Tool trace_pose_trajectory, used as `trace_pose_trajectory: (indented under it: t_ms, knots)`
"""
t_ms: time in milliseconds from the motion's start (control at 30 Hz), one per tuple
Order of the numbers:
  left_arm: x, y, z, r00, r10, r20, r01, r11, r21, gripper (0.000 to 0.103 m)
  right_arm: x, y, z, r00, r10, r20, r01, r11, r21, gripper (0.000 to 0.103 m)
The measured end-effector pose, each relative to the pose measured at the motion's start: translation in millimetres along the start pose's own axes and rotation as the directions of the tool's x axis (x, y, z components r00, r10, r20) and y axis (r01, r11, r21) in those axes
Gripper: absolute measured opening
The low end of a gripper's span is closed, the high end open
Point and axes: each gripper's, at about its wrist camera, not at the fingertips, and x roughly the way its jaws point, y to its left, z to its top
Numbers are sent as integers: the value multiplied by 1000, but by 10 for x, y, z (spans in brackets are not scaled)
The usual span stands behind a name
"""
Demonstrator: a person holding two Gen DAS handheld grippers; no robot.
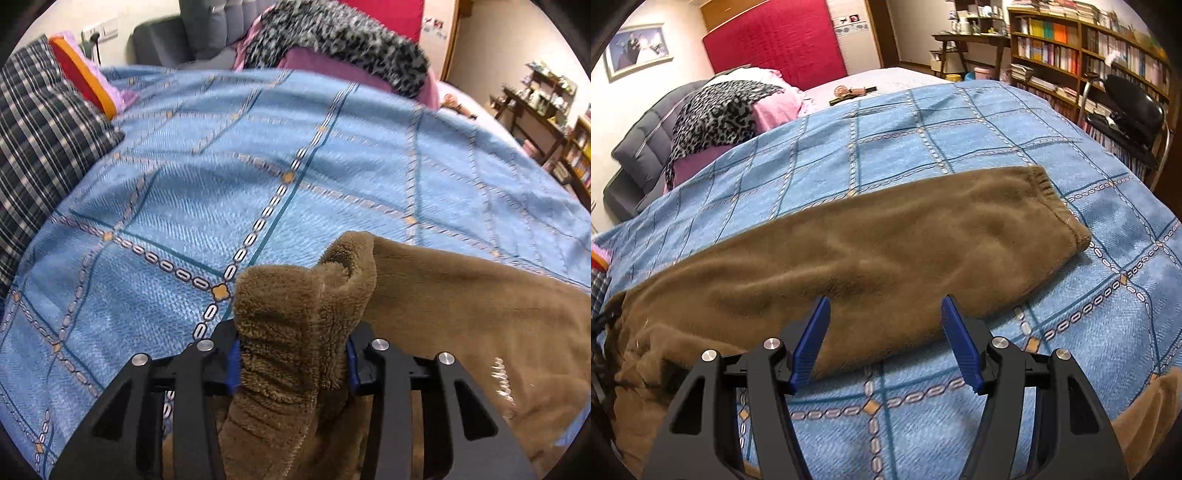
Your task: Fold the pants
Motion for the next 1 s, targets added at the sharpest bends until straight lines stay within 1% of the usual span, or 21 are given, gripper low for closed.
trace_pose_trajectory:
  t_ms: [100,233,333,400,500,567,633,733,867,900,1000]
  knots:
    - [-294,-43,-33,997,-42,59,41,999,17,40,48,-143,142,1000,-25,1,25,999,37,64]
    - [-676,-70,-105,990,-85,113,80,996,49,40,219,-393,363,999,-1,-40,6,991,137,64]
    - [-901,-64,-176,984,-121,130,114,992,59,40,372,-611,514,996,30,-80,-11,972,234,64]
    - [-1094,-35,-265,976,-157,147,148,987,69,40,433,-727,590,995,47,-89,-20,960,280,64]
    - [-1326,6,-388,968,-186,168,173,981,85,40,541,-946,729,993,64,-99,-25,936,351,64]
    - [-1469,39,-493,964,-200,175,186,978,95,40,596,-1049,805,993,52,-108,-9,929,371,64]
    - [-1599,69,-594,960,-214,180,197,975,105,40,644,-1122,865,992,58,-109,-12,924,383,64]
    - [-1803,120,-757,956,-221,194,198,972,130,40,741,-1292,956,991,76,-113,-21,906,423,64]
    - [-2023,178,-963,947,-241,210,213,966,149,40,861,-1439,1076,989,49,-136,14,904,427,64]
    - [-2051,187,-996,947,-244,211,215,965,152,40,887,-1472,1091,989,53,-141,13,901,435,64]
    - [-2112,183,-1090,948,-240,206,208,964,166,40,959,-1604,1122,986,75,-152,9,871,491,64]
